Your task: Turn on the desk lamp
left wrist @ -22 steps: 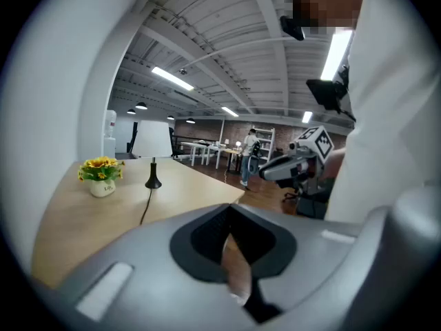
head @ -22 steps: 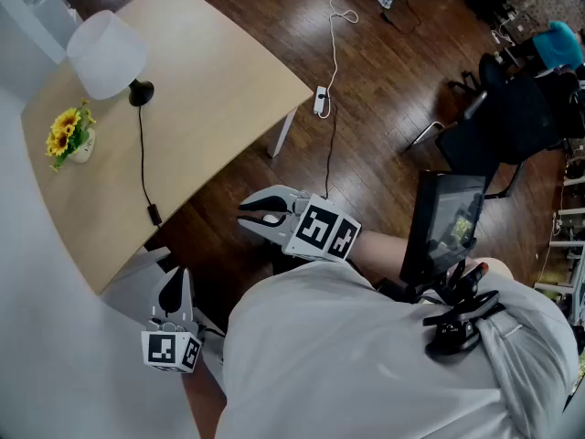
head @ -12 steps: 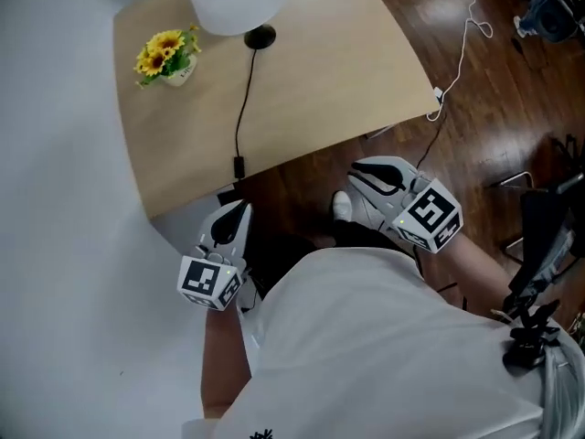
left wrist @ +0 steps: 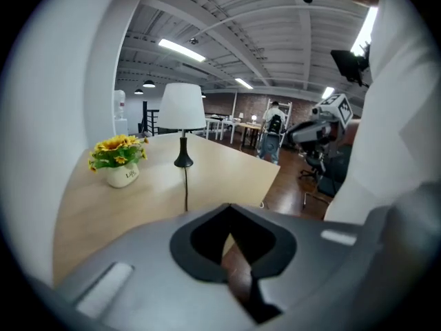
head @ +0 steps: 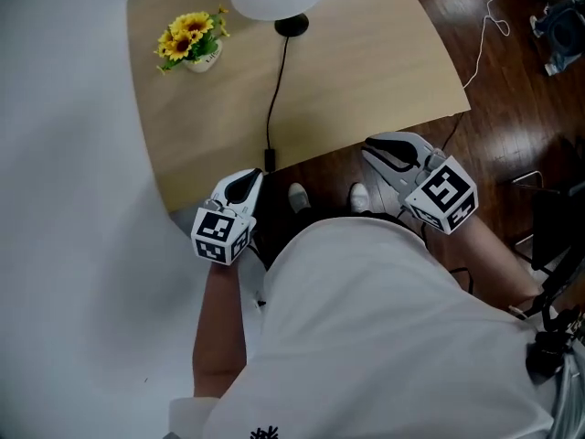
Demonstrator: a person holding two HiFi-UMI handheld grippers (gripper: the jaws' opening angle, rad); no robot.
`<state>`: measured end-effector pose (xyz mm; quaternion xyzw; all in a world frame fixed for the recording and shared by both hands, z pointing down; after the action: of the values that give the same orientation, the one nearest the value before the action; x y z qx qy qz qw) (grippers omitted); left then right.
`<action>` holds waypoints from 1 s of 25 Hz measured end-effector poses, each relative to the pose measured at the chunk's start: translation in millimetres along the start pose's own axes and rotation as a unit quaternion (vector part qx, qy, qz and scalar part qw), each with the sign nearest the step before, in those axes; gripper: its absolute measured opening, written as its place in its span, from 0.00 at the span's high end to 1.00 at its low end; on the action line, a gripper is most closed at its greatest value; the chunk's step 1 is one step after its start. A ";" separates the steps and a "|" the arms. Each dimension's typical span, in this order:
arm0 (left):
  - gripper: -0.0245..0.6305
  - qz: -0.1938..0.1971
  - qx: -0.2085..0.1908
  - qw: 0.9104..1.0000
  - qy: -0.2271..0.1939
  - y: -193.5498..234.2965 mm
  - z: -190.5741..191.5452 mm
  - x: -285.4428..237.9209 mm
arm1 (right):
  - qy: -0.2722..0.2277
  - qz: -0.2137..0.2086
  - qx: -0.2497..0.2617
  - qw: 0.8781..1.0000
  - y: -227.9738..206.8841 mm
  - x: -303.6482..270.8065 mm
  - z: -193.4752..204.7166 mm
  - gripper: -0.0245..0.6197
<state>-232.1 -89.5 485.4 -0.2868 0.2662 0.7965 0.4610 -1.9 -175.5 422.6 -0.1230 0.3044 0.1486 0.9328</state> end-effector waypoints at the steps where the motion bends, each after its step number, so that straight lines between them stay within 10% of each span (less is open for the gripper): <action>1: 0.93 0.005 -0.004 1.000 0.007 4.9 4.7 -5.7 | 0.001 0.000 0.002 1.000 2.8 -5.9 -4.0 0.89; 14: 0.93 0.053 -0.051 0.988 0.138 34.4 70.9 -80.0 | 0.080 -0.008 0.018 0.997 35.3 -57.4 -8.4 0.94; 25: 0.93 0.069 -0.073 0.981 0.163 43.6 76.7 -103.1 | 0.095 0.009 -0.022 0.995 39.6 -56.3 2.0 0.94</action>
<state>-244.6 -115.6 618.0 -0.4264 0.2978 0.7866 0.3328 -58.2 -149.6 452.7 -0.1545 0.3893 0.1509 0.8954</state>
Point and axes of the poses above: the fingertips, and each gripper's own axes: x backward along the fingers, y to its left, z out of its underside, the point moved 4 cm from there along x, backward along the fingers, and after that the axes turned 9 degrees about y, right-handed, at the moved point
